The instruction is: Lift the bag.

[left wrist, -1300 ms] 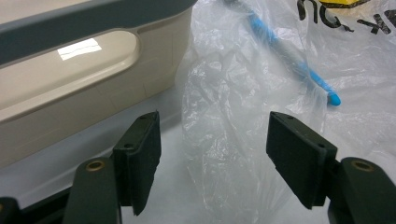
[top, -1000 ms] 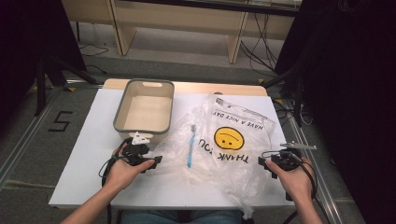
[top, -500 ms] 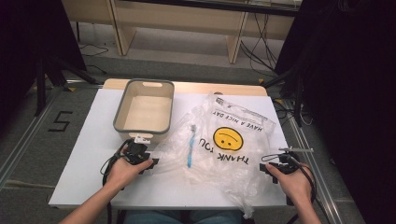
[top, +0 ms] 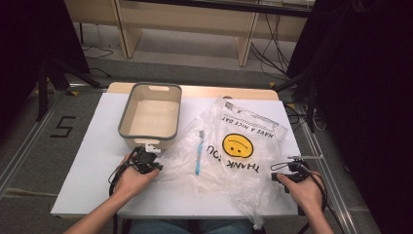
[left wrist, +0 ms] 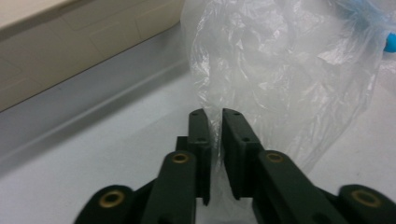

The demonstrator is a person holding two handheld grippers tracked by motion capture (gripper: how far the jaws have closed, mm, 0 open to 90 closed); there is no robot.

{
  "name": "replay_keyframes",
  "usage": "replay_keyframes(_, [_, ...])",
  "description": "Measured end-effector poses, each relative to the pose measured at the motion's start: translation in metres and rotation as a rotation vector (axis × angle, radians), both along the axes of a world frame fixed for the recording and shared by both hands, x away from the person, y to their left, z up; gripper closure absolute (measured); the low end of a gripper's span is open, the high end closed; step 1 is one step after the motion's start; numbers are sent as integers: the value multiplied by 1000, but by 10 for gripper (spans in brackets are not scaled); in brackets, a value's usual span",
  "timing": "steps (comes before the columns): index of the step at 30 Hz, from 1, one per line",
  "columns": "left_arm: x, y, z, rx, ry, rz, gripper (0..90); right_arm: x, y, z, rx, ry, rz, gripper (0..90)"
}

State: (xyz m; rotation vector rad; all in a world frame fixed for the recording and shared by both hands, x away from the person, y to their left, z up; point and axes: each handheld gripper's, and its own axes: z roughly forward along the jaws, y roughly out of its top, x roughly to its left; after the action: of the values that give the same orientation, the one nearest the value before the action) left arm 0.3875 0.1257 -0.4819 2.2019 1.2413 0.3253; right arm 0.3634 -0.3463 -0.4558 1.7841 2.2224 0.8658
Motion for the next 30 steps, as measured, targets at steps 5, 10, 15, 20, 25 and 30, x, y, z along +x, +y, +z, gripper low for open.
replay_keyframes(5, [-2,-2,1,-11,16,-16,885,0,0,0,-8,-1,12,900])
replay_keyframes(10, [-6,-5,3,-31,21,-30,891,0,1,3,-29,-33,6,900])
replay_keyframes(15, [-16,-11,6,-46,35,-67,891,4,-1,7,-52,-65,-6,900])
replay_keyframes(20, [-19,-15,7,-56,49,-84,891,8,-3,10,-68,-105,-24,900])
replay_keyframes(25, [-20,-18,5,-60,50,-86,891,6,-9,17,-68,-131,-82,854])
replay_keyframes(30, [-20,-18,6,-58,51,-89,890,3,-12,18,-94,-121,-143,598])
